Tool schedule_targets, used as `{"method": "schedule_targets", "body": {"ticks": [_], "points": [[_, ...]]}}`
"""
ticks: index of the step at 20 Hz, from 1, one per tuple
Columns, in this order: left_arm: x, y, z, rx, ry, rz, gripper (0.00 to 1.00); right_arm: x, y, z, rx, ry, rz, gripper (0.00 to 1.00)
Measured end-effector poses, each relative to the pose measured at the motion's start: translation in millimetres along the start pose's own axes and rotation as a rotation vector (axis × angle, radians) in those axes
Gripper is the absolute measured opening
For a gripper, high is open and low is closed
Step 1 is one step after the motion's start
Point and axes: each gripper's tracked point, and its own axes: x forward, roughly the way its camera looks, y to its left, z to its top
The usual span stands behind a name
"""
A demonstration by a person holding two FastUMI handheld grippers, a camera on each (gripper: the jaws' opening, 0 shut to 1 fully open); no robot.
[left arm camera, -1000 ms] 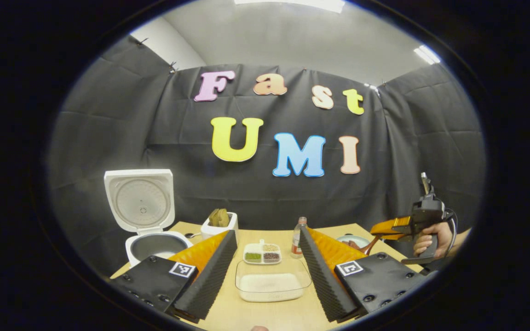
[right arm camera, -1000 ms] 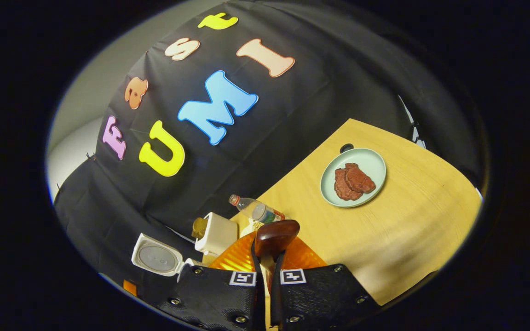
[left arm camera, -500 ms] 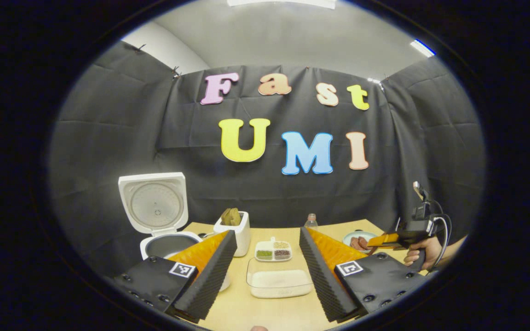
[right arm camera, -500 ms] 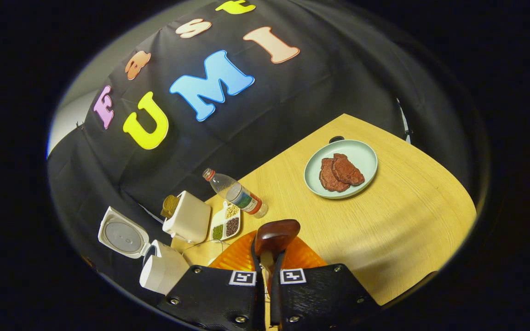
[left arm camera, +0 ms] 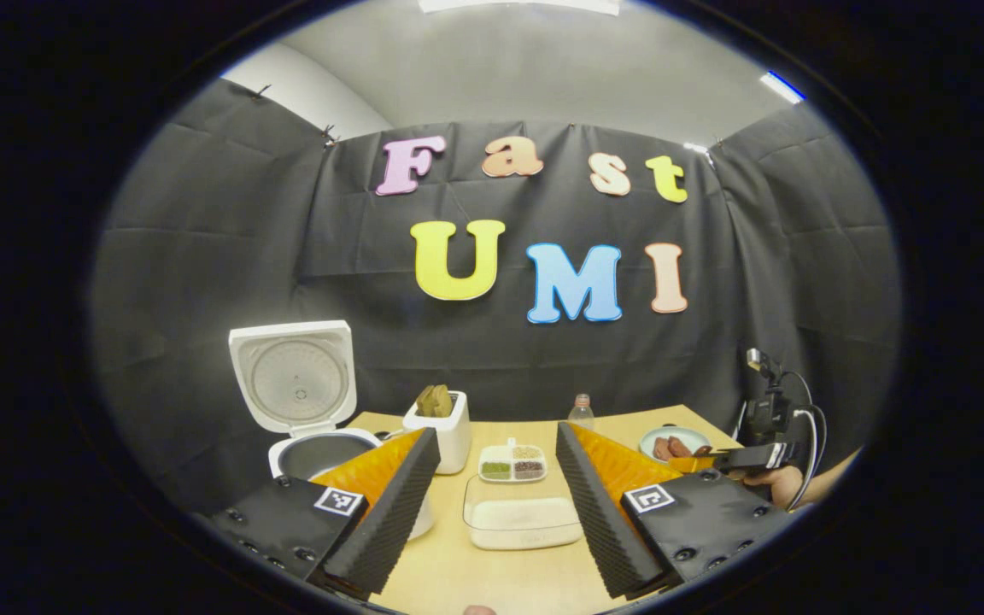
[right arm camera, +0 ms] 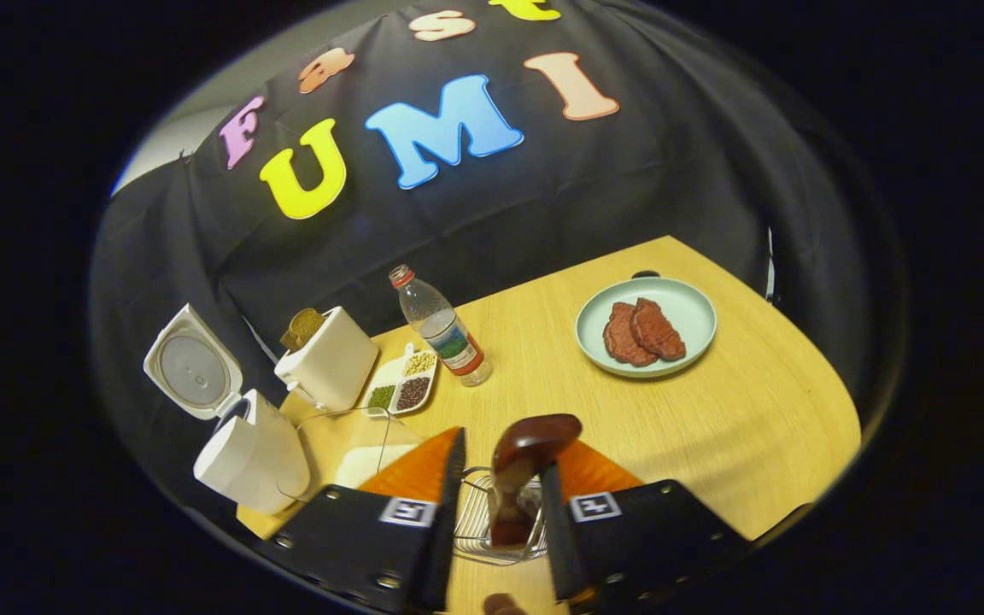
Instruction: Close the left gripper, press the button to open the rice cooker; take a wooden spoon from the chopstick holder with the right hand, scoop a spoonful of rice and pour it into the rice cooker, then put the wooden spoon back into the chopstick holder.
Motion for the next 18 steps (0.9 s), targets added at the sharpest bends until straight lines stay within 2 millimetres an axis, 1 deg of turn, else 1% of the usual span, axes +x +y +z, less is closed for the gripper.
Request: {"method": "schedule_targets", "body": {"ticks": [1, 2, 4, 5, 6, 8, 10, 11, 12, 13, 15, 16, 17, 18], "points": [[1, 0, -1, -0.001, -0.002, -0.002, 0.94, -2, -9, 3, -0.029, -0.018, -0.034, 0.75], [2, 0, -1, -0.006, -0.003, -0.007, 0.95, -12, -11, 12, -0.058, -0.043, -0.057, 0.98], [7, -1, -1, -0.010, -0.004, -0.013, 0.95, -31, -13, 37, -0.125, -0.120, -0.086, 0.96], [10, 0, 0, -0.011, -0.006, -0.017, 0.95, -42, -8, 51, -0.152, -0.163, -0.075, 0.96], [13, 1, 2, -0.011, -0.008, -0.019, 0.94, -54, 2, 66, -0.173, -0.206, -0.052, 0.96], [18, 5, 2, -0.026, -0.004, -0.029, 0.95, -78, 16, 97, -0.226, -0.293, -0.025, 0.96], [25, 4, 6, -0.049, -0.009, -0.059, 0.94, -98, 34, 124, -0.258, -0.360, -0.007, 0.96], [27, 6, 9, -0.048, -0.012, -0.066, 0.94, -106, 39, 134, -0.269, -0.385, -0.006, 0.96], [30, 10, 14, -0.042, -0.015, -0.067, 0.95, -114, 50, 143, -0.277, -0.409, 0.010, 0.96], [33, 17, 17, -0.039, -0.018, -0.065, 0.94, -121, 59, 150, -0.279, -0.427, 0.021, 0.96], [45, 33, 25, -0.042, -0.020, -0.060, 0.94, -128, 73, 157, -0.271, -0.439, 0.035, 0.96], [50, 48, 29, -0.048, -0.022, -0.037, 0.97, -130, 79, 160, -0.262, -0.442, 0.042, 0.96], [57, 65, 34, -0.063, -0.024, -0.012, 0.94, -132, 84, 163, -0.258, -0.450, 0.046, 0.96], [64, 81, 38, -0.079, -0.025, 0.009, 0.94, -133, 86, 167, -0.268, -0.463, 0.042, 0.96]]}}
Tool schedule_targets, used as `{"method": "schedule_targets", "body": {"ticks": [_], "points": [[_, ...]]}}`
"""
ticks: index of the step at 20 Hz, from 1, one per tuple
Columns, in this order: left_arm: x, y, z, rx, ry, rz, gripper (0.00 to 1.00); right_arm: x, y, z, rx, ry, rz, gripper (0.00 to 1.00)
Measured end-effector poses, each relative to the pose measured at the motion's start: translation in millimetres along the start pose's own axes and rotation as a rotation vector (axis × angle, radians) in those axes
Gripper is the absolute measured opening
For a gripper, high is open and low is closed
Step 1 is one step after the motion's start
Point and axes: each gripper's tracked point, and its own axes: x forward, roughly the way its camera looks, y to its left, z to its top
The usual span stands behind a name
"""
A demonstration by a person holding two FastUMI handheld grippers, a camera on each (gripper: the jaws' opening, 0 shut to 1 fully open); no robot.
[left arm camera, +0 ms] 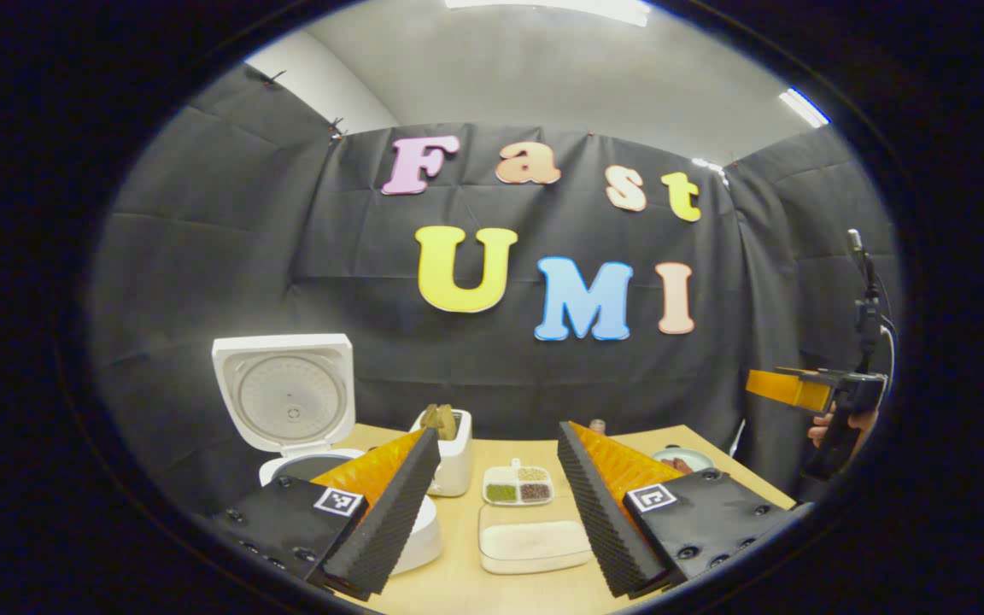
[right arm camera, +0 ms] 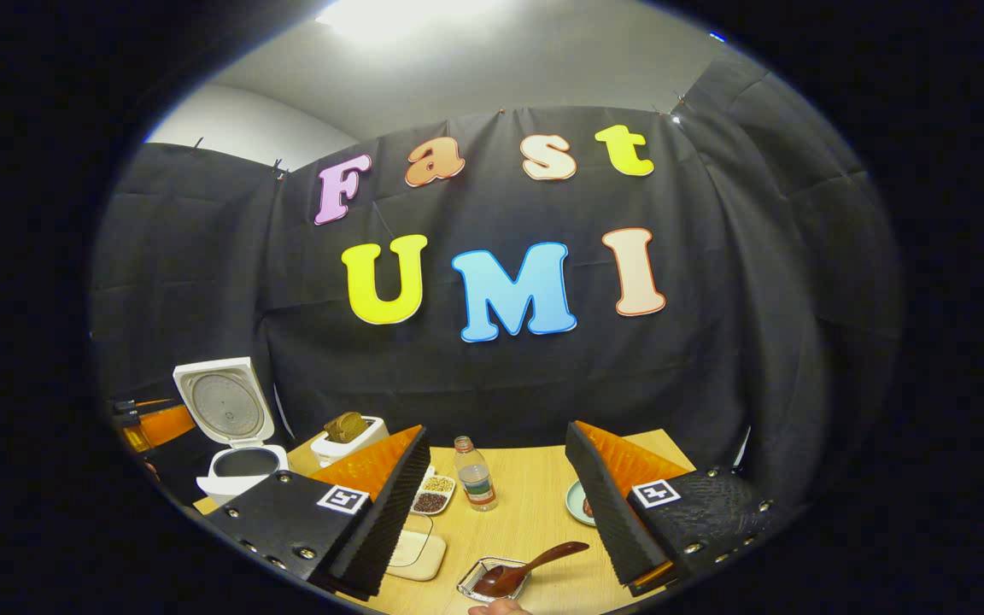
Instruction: Close the left gripper, press the button to open the rice cooker; take a wooden spoon from the chopstick holder with the right hand, scoop a spoonful of rice and pour it into the rice cooker, then put the wooden spoon back into the chopstick holder.
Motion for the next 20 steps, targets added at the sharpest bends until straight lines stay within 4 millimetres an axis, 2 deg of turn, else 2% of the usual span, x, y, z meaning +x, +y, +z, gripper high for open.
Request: {"method": "schedule_targets", "body": {"ticks": [7, 8, 9, 14, 16, 20], "points": [[53, 129, 56, -0.004, -0.022, 0.164, 0.96, 5, 12, 2, -0.061, -0.008, -0.003, 0.96], [62, 145, 60, -0.012, -0.015, 0.188, 0.94, 7, 12, 1, -0.069, -0.005, -0.007, 0.96], [73, 162, 63, -0.028, -0.004, 0.209, 0.97, 7, 11, -1, -0.076, -0.002, -0.013, 0.96], [124, 235, 87, -0.076, 0.012, 0.329, 0.97, 11, 1, -11, -0.080, 0.024, -0.050, 0.96], [146, 260, 93, -0.081, 0.017, 0.371, 0.96, 12, -5, -16, -0.070, 0.035, -0.073, 0.96], [178, 290, 97, -0.102, 0.030, 0.420, 0.97, 9, -21, -14, -0.066, 0.030, -0.127, 0.96]]}}
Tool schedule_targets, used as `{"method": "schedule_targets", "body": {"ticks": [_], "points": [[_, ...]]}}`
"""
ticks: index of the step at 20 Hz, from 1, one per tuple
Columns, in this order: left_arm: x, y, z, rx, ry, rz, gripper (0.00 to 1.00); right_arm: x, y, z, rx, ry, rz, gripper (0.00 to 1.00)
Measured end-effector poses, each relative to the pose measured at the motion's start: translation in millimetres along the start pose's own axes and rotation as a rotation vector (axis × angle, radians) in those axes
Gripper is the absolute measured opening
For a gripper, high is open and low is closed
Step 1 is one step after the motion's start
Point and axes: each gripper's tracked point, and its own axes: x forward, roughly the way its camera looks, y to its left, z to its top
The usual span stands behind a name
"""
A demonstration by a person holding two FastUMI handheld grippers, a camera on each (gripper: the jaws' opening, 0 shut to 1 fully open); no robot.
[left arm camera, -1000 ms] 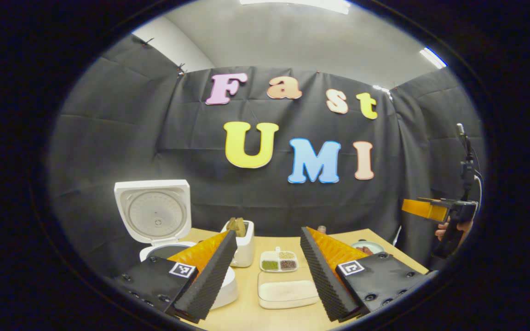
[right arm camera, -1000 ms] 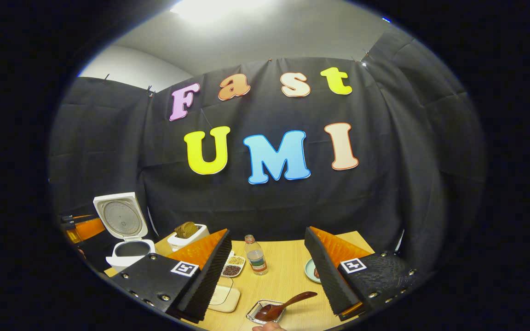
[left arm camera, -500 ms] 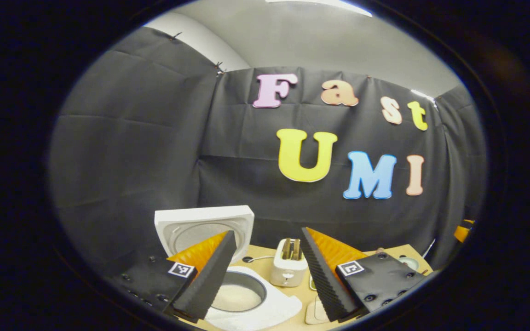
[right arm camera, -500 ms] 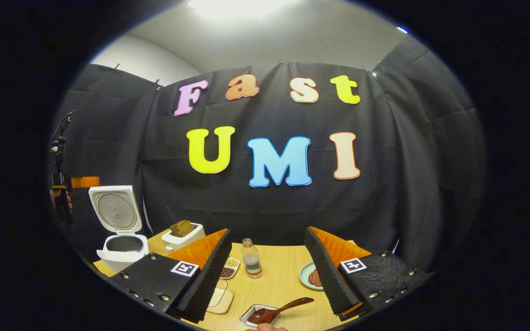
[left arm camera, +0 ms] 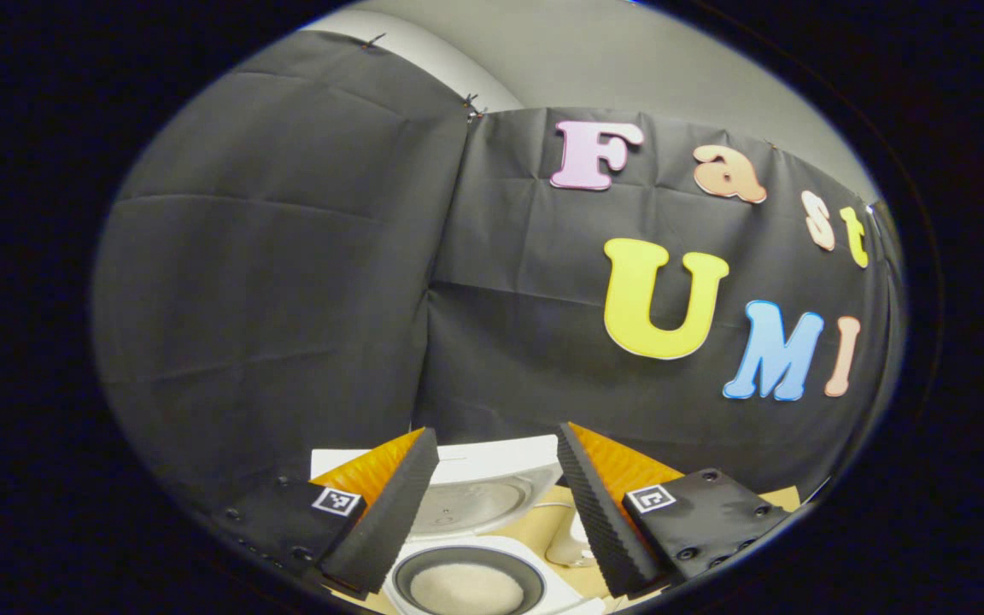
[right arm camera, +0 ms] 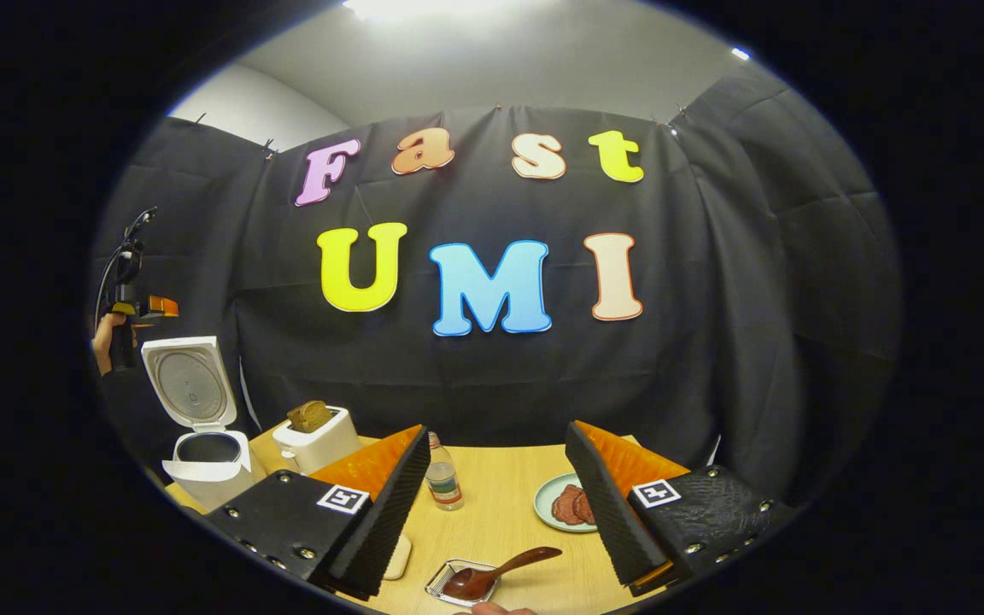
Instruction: Close the left gripper, press the button to open the rice cooker; take a wooden spoon from the chopstick holder with the right hand, scoop a spoonful of rice and pour it into the rice cooker, then put the wooden spoon back into the chopstick holder.
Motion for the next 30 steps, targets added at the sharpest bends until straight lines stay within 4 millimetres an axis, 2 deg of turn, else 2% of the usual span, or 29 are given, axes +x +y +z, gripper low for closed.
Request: {"method": "schedule_targets", "body": {"ticks": [6, 8, 11, 14, 15, 17, 19, 21, 24, 25, 26, 27, 29, 30], "points": [[77, 32, -4, -0.007, 0.061, 0.098, 0.97, 4, -27, -3, 0.007, 0.020, -0.069, 0.96], [102, 46, -13, 0.023, 0.100, 0.154, 0.96, 5, -31, -2, 0.015, 0.020, -0.083, 0.96], [125, 44, -32, -0.005, 0.156, 0.158, 0.97, 5, -36, -4, 0.013, 0.022, -0.094, 0.96], [130, 52, -54, 0.038, 0.216, 0.193, 0.98, 8, -33, -3, 0.020, 0.027, -0.088, 0.96], [128, 45, -49, 0.040, 0.208, 0.190, 0.99, 10, -32, -2, 0.021, 0.028, -0.084, 0.96], [121, 46, -52, 0.023, 0.229, 0.191, 0.92, 12, -28, -3, 0.027, 0.030, -0.071, 0.96], [118, 45, -50, 0.038, 0.216, 0.178, 0.95, 12, -21, -1, 0.030, 0.028, -0.053, 0.96], [115, 43, -46, 0.045, 0.195, 0.169, 0.91, 11, -15, 0, 0.037, 0.025, -0.034, 0.96], [108, 44, -43, 0.053, 0.162, 0.187, 0.94, 3, 9, 13, 0.087, -0.007, 0.052, 0.96], [107, 41, -44, 0.060, 0.148, 0.196, 0.91, 4, 10, 14, 0.092, -0.015, 0.063, 0.96], [104, 40, -46, 0.067, 0.138, 0.207, 0.99, 4, 10, 11, 0.084, -0.010, 0.066, 0.96], [104, 39, -47, 0.067, 0.130, 0.215, 0.95, 4, 11, 8, 0.075, 0.000, 0.071, 0.96], [100, 38, -49, 0.064, 0.121, 0.221, 0.94, 1, 12, 9, 0.065, 0.005, 0.079, 0.96], [99, 37, -50, 0.069, 0.118, 0.221, 0.90, 1, 11, 9, 0.058, 0.007, 0.079, 0.96]]}}
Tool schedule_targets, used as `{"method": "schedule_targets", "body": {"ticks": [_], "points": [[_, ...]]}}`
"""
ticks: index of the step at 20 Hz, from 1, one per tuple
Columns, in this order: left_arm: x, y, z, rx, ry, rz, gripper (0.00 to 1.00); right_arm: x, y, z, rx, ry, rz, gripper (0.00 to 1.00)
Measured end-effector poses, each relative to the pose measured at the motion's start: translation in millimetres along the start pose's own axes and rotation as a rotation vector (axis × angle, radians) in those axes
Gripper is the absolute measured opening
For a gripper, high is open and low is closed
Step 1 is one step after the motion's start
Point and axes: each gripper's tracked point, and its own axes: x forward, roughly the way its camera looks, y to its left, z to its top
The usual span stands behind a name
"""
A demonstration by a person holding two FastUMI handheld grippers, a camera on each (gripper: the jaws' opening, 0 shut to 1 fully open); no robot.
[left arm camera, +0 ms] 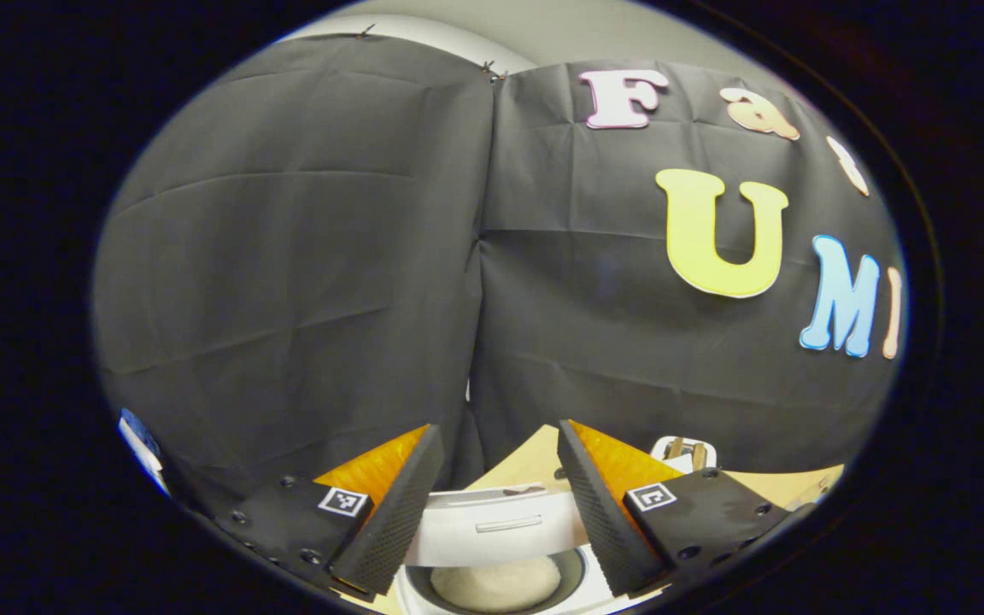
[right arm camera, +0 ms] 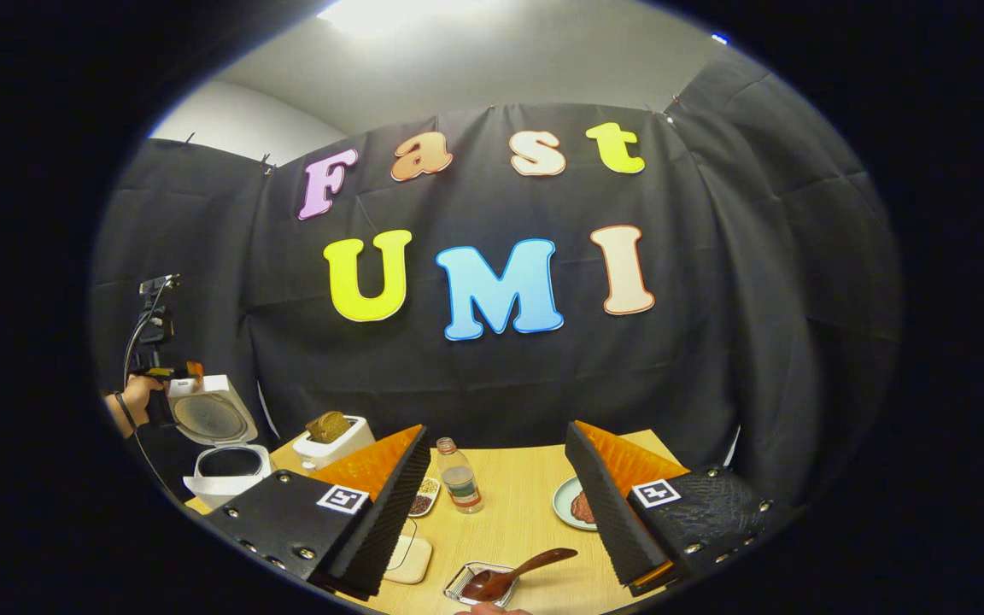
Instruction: Close the left gripper, press the button to open the rice cooker; take a wooden spoon from the chopstick holder with the right hand, scoop a spoonful of rice and pour it into the rice cooker, then put the wooden spoon back into the chopstick holder.
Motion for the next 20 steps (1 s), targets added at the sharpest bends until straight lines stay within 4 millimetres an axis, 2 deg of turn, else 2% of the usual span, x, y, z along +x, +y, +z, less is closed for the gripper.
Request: {"method": "schedule_targets", "body": {"ticks": [1, 2, 3, 4, 5, 10, 11, 13, 14, 16, 20], "points": [[0, -1, -1, 0.008, -0.011, -0.002, 0.91, 0, -1, -3, -0.001, 0.007, 0.000, 0.96], [-2, -3, -2, 0.012, -0.019, -0.003, 0.99, 0, -2, -6, 0.003, 0.018, 0.000, 0.96], [-3, -4, -4, 0.016, -0.026, -0.003, 0.90, 0, -4, -9, 0.009, 0.029, -0.003, 0.96], [-4, -4, -7, 0.017, -0.031, 0.000, 0.94, -2, -5, -11, 0.014, 0.036, -0.005, 0.96], [-5, -5, -9, 0.018, -0.034, 0.002, 0.90, -2, -6, -11, 0.018, 0.040, -0.007, 0.96], [-14, -15, -25, 0.004, 0.032, -0.026, 0.90, -6, -10, -17, 0.026, 0.075, -0.007, 0.96], [-17, -15, -31, 0.006, 0.044, -0.028, 0.95, -7, -10, -17, 0.029, 0.076, -0.009, 0.96], [-24, -16, -44, -0.001, 0.094, -0.037, 0.95, -10, -9, -18, 0.028, 0.078, -0.010, 0.96], [-28, -17, -48, 0.012, 0.111, -0.039, 0.92, -11, -9, -20, 0.023, 0.081, -0.009, 0.96], [-32, -13, -55, 0.038, 0.131, -0.046, 0.95, -14, -8, -23, 0.012, 0.089, -0.009, 0.96], [-39, -16, -70, 0.041, 0.202, -0.057, 0.95, -19, -6, -30, 0.015, 0.106, -0.017, 0.96]]}}
